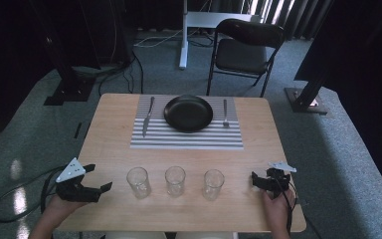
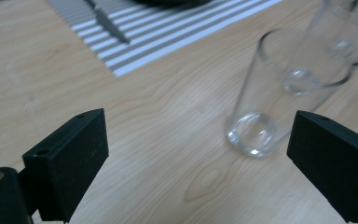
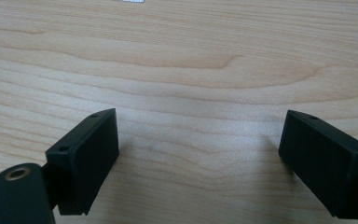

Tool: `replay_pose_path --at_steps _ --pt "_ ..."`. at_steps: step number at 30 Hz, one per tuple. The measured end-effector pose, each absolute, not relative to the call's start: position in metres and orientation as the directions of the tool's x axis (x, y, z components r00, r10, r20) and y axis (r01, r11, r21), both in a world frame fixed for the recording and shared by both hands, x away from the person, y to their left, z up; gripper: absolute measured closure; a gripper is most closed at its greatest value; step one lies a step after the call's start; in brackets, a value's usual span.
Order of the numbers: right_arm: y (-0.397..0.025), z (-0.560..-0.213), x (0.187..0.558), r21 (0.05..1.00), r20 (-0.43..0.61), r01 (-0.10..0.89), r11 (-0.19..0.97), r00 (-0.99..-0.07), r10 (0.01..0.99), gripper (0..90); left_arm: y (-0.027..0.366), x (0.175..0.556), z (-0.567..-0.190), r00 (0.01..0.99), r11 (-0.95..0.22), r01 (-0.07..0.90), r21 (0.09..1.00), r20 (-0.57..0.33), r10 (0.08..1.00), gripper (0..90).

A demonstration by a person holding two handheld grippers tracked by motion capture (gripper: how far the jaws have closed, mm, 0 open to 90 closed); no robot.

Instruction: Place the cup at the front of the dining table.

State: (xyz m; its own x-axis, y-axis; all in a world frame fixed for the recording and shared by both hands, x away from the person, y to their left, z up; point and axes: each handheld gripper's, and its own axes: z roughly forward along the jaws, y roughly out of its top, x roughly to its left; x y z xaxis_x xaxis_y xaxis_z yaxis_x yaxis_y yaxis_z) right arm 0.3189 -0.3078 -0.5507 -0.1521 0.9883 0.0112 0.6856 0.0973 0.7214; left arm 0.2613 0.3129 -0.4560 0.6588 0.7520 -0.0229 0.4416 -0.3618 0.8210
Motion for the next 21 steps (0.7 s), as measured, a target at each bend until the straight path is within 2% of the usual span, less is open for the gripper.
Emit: replay_pose_path --at_steps 11,21 --pt "-0.308 -0.551 0.319 0.722 0.011 0.686 0.097 -0.152 0.988 11.4 0.291 0.261 -0.434 0.715 -0.399 0.370 0.839 0.017 0.699 5.7" --pt "-0.308 -0.551 0.319 0.721 0.011 0.686 0.097 -0.152 0.988 11.4 0.272 0.263 -0.425 0.765 -0.413 0.341 0.844 0.006 0.644 5.7"
